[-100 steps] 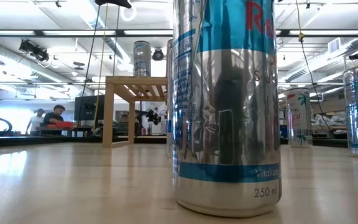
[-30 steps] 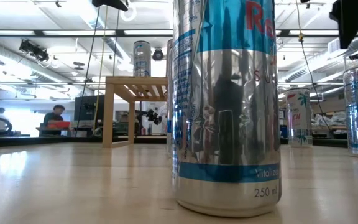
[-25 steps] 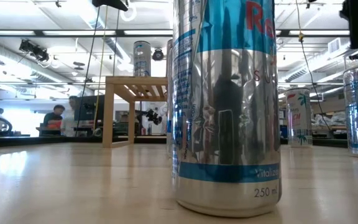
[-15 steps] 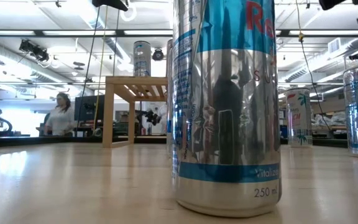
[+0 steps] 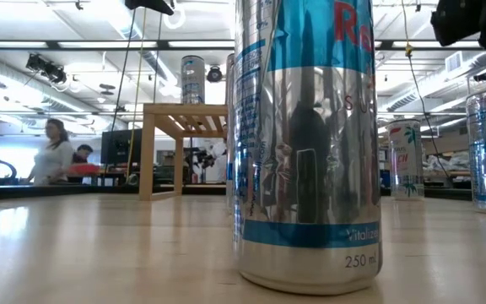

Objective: Place canned beverage on shelf
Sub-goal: Put the blue soda can on the shelf aligned with the other blue soda can

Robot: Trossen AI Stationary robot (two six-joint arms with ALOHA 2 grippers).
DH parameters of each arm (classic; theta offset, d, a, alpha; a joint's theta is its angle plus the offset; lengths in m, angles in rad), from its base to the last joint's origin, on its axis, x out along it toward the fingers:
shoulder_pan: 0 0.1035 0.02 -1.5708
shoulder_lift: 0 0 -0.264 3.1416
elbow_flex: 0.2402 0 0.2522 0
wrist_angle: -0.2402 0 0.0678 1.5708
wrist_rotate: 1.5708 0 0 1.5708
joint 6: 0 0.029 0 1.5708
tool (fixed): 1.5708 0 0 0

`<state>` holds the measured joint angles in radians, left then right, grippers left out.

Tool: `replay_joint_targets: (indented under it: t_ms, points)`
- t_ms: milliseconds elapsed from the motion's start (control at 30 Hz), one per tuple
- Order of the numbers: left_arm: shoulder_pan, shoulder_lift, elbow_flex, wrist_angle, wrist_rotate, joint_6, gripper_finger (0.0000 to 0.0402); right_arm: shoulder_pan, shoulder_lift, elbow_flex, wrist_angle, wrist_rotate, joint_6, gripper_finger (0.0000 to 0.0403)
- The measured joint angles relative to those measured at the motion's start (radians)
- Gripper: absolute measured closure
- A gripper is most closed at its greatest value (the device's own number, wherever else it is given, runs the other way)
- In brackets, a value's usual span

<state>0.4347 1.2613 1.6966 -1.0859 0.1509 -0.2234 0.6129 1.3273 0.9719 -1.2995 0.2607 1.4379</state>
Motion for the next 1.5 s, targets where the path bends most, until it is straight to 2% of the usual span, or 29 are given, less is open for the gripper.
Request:
replay_joint_targets:
  t_ms: [267, 367, 500, 700, 867, 1100, 1500]
  points:
    - [0.0, 0.0, 0.0, 0.0, 0.0, 0.0, 0.0008, -0.032, -0.005, -0.013, 0.005, 0.0, -0.063, 0.0063]
    - [0.0, 0.0, 0.0, 0.0, 0.0, 0.0, 0.0008, -0.047, -0.006, -0.013, 0.006, -0.012, -0.09, 0.0094]
    - [0.0, 0.0, 0.0, 0.0, 0.0, 0.001, 0.0008, -0.061, -0.008, -0.012, 0.005, -0.019, -0.108, 0.0156]
    - [0.0, 0.0, 0.0, 0.0, 0.0, 0.003, 0.0008, -0.089, -0.007, -0.001, 0.003, -0.052, -0.154, 0.0157]
    - [0.0, 0.001, 0.0, 0.0, 0.0, 0.003, 0.0008, -0.137, -0.005, 0.082, -0.015, -0.056, -0.248, 0.0157]
    - [0.0, 0.005, 0.0, 0.0, 0.0, -0.001, 0.0008, -0.286, -0.006, 0.25, -0.075, -0.007, -0.466, 0.0157]
    - [0.0, 0.009, 0.0, -0.007, 0.0, -0.016, 0.0008, -0.668, -0.004, 0.605, -0.079, -0.015, -0.916, 0.0157]
